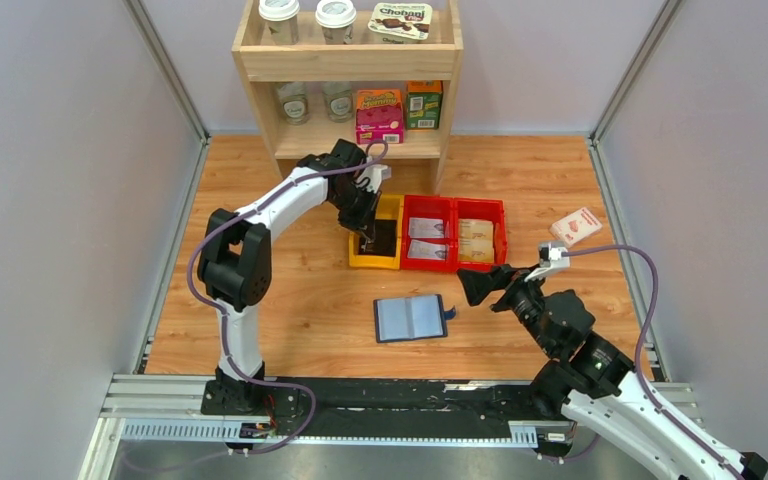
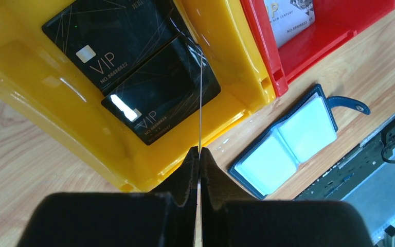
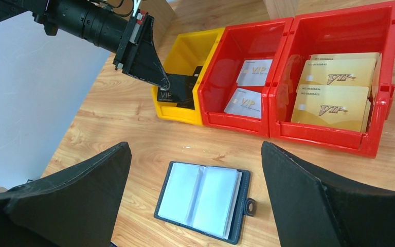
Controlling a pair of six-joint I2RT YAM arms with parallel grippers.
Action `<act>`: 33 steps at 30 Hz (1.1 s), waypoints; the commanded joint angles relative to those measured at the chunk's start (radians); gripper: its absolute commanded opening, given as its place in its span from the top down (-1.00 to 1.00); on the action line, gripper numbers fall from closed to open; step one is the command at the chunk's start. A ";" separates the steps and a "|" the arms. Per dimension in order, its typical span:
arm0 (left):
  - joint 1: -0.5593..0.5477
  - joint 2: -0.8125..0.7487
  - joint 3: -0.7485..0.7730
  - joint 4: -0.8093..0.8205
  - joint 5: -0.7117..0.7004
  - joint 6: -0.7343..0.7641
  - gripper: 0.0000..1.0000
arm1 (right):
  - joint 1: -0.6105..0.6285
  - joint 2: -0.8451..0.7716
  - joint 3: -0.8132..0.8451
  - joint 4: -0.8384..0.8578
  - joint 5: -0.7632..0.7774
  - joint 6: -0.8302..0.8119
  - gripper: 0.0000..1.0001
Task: Take the credit cards out of the card holder
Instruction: Place the credit card in the storage box.
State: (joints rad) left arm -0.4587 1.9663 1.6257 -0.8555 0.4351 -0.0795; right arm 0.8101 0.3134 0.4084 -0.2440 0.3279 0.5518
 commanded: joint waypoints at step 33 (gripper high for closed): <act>-0.031 -0.868 -0.329 0.052 -0.642 -0.197 -0.65 | 0.168 0.959 0.536 -0.363 -0.208 -0.098 -0.84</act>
State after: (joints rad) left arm -0.5003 1.2560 1.4017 -0.8230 -0.0914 -0.2379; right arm 0.9081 1.1683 0.8497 -0.5385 0.1379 0.4725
